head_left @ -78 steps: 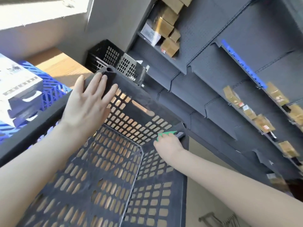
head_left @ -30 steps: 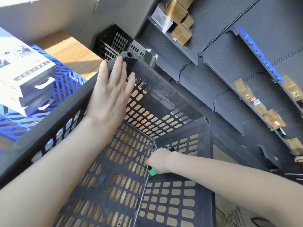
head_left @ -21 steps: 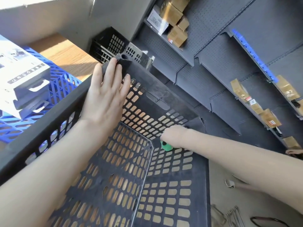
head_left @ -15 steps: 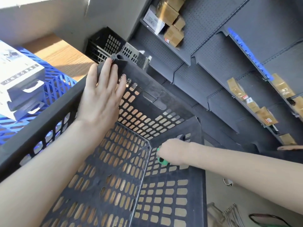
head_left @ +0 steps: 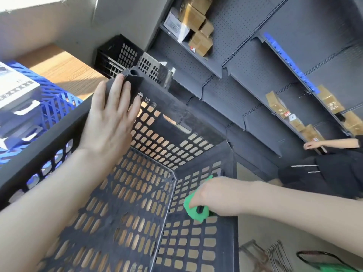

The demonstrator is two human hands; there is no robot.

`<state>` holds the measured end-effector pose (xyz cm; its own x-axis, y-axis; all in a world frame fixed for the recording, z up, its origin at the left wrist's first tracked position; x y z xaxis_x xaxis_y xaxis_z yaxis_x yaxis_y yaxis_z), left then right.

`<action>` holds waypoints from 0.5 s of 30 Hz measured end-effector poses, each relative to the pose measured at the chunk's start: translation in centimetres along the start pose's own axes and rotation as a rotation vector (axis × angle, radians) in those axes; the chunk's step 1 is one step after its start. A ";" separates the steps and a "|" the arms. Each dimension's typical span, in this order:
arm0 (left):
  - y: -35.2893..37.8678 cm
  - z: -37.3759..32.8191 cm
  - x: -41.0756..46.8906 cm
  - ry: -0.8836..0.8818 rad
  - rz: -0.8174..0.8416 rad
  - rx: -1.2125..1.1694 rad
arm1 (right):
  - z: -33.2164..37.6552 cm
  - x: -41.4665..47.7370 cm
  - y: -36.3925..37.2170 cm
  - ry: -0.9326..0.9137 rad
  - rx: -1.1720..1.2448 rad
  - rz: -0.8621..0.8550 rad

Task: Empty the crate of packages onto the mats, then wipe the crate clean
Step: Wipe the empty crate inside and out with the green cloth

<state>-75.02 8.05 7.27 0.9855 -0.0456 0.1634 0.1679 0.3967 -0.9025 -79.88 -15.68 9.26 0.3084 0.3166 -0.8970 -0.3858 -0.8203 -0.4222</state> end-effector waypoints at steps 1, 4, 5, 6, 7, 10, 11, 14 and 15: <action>0.0 0.0 0.0 -0.001 -0.001 0.000 | 0.8 -0.6 0.1 -0.058 0.000 -0.027; 0.0 -0.1 0.0 -0.006 -0.007 0.007 | -1.0 -1.8 -0.4 -0.017 -0.031 -0.034; 0.1 -0.1 0.0 -0.006 -0.011 0.008 | -2.8 -1.7 -0.6 0.057 -0.057 -0.034; 0.2 -0.1 0.1 -0.004 -0.016 0.012 | -4.9 -1.7 -1.2 0.154 -0.090 -0.053; 0.3 -0.2 0.1 -0.001 -0.019 0.015 | -6.9 -1.9 -2.0 0.239 -0.122 -0.083; 0.3 -0.2 0.1 0.006 -0.028 0.021 | -9.2 -2.6 -2.7 0.327 -0.081 -0.137; 0.4 -0.2 0.0 0.007 -0.029 0.016 | -8.0 -2.7 -2.3 0.287 -0.034 -0.104; 0.3 0.1 0.0 0.014 -0.020 -0.022 | -1.4 -2.9 -0.9 0.054 0.081 -0.039; 0.3 0.2 -0.1 0.020 -0.015 -0.028 | 0.2 -2.9 -0.5 0.001 0.078 -0.038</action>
<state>-75.04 8.34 7.01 0.9832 -0.0694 0.1690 0.1827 0.3703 -0.9108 -80.71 -16.07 12.03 0.3253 0.3463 -0.8799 -0.4400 -0.7682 -0.4651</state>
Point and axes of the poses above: each hand's wrist, its own x-axis towards the middle knuckle, its own y-axis out of the palm, z = x × y, the point moved 4 cm from there along x, towards the middle knuckle, and after that the axes turned 9 degrees about z, right-handed, at the moved point
